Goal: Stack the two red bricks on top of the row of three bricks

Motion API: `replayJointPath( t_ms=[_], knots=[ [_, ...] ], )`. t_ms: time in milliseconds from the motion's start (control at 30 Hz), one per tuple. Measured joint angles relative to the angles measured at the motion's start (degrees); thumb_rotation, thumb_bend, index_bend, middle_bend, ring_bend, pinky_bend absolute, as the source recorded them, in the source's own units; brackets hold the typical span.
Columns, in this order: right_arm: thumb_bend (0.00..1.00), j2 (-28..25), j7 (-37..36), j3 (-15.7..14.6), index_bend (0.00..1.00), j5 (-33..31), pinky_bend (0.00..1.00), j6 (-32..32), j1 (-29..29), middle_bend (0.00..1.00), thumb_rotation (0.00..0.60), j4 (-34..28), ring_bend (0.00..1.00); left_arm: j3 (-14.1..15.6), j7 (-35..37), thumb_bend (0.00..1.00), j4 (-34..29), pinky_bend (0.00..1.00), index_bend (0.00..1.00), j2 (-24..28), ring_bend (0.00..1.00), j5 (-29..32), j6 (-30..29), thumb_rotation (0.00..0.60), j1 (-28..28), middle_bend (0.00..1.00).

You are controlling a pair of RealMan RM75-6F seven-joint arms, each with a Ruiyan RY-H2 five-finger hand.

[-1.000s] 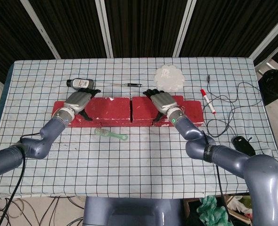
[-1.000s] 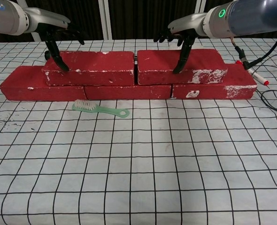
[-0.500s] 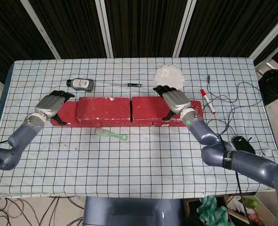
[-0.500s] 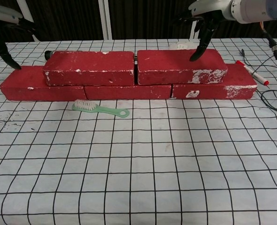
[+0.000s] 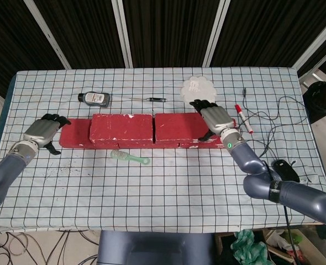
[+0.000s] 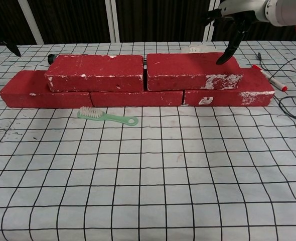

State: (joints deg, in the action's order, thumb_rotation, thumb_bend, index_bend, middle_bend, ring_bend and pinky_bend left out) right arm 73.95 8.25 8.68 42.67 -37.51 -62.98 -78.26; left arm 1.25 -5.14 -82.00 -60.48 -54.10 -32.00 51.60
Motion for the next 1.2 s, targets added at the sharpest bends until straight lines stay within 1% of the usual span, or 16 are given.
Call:
replayJointPath(
  t_ms=[300,400,600,1200],
  knots=[
    [0.0,-0.3,-0.5,0.1,0.0,1.6,0.11,-0.6,1.5,0.0,0.6,0.2,0.0,0.4,-0.2,0.0,2.1,0.0,0.1,-3.9,0.0,-0.1,2.0,0.6,-0.1,0.09],
    [0.0,-0.1,-0.5,0.0,0.0,1.7,0.11,-0.5,1.9,0.0,0.6,0.7,0.0,0.2,0.1,0.0,3.4,0.0,0.08,-5.4,0.0,0.0,2.3,0.6,-0.2,0.09],
    [0.0,0.1,-0.7,0.2,0.0,1.9,0.11,-0.2,2.5,0.0,0.6,1.5,0.0,-0.4,1.0,0.0,4.9,0.0,0.06,-7.4,0.0,-0.5,3.1,0.6,-0.4,0.09],
    [0.0,-0.7,-1.0,1.2,0.0,2.6,0.11,0.6,3.8,0.0,0.6,1.7,0.0,-1.6,1.9,0.0,4.6,0.0,0.06,-8.4,0.0,-2.3,3.8,0.6,-0.3,0.1]
  ],
)
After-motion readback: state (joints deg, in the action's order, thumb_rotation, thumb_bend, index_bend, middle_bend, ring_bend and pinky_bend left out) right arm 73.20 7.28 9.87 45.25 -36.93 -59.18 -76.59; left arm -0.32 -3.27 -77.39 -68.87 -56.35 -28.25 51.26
